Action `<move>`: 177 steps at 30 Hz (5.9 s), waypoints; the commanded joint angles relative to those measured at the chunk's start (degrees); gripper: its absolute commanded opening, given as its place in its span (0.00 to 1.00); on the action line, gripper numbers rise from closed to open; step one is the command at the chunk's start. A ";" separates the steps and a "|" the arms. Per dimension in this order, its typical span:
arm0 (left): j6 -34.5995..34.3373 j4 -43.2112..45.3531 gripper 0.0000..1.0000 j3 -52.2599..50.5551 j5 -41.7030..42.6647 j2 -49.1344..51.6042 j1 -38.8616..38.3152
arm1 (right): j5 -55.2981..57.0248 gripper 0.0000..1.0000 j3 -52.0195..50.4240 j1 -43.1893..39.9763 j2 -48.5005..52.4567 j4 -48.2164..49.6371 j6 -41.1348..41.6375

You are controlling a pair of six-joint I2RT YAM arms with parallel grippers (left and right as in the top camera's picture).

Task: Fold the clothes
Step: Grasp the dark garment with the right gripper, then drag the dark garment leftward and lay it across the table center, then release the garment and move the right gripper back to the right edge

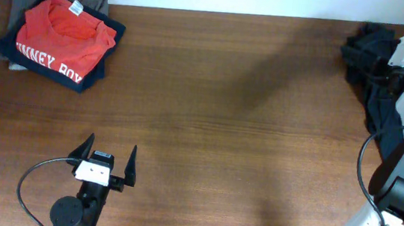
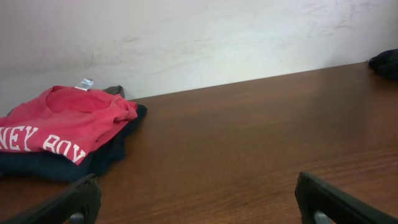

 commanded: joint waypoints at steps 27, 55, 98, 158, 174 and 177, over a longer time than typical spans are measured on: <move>0.92 -0.13 0.99 -0.35 -0.39 -0.39 0.35 | -1.03 0.42 0.79 -2.97 3.93 -5.38 -6.69; 0.92 -0.11 0.99 -0.35 -0.39 -0.39 0.35 | -0.96 0.41 0.79 -2.58 9.29 -2.89 -7.23; 0.92 -0.13 0.99 -0.35 -0.39 -0.39 0.35 | -3.63 0.04 1.66 18.91 -19.02 -11.23 5.81; 0.92 -0.13 0.99 -0.35 -0.37 -0.39 0.35 | 8.52 0.04 2.29 11.76 -5.88 -19.19 3.26; 0.92 -0.13 0.99 -0.35 -0.39 -0.39 0.35 | 6.45 0.04 2.29 6.45 10.67 0.04 0.31; 0.92 -0.13 0.99 -0.35 -0.39 -0.39 0.35 | 6.45 0.04 2.29 5.75 12.09 2.32 0.33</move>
